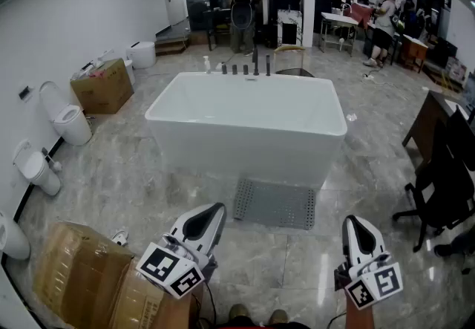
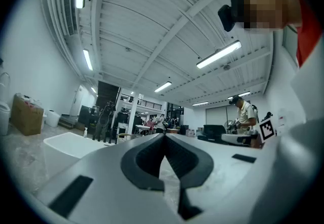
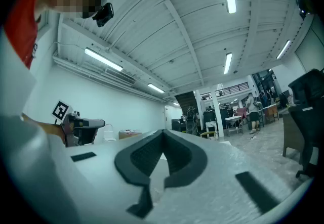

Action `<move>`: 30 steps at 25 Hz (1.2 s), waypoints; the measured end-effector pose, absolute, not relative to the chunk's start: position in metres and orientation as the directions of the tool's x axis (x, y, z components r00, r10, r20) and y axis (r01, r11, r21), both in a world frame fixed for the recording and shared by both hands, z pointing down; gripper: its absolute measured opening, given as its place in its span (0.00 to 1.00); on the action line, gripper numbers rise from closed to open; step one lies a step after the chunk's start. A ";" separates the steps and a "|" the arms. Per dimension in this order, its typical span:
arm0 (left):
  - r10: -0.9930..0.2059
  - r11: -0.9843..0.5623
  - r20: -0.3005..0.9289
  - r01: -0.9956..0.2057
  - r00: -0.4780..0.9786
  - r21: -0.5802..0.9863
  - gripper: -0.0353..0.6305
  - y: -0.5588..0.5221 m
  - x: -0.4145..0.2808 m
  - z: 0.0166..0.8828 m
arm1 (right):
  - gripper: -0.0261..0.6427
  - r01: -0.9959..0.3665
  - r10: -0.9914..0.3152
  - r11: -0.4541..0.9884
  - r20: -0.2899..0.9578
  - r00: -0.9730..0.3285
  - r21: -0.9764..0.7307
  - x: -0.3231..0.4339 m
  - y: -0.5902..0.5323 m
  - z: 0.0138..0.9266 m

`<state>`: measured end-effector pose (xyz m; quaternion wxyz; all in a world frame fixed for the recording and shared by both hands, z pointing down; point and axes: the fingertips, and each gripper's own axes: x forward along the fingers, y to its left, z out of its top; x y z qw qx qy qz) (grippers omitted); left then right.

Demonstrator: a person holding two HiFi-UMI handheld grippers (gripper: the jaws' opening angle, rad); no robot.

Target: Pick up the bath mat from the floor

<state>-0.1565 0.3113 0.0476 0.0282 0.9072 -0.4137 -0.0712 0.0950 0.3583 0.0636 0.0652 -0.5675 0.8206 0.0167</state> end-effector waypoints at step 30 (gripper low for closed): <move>-0.760 -0.650 -0.147 -0.747 0.633 0.140 0.07 0.265 -0.258 0.058 | 0.04 -0.946 -0.940 0.323 -0.128 -0.316 -0.041 0.021 0.327 0.067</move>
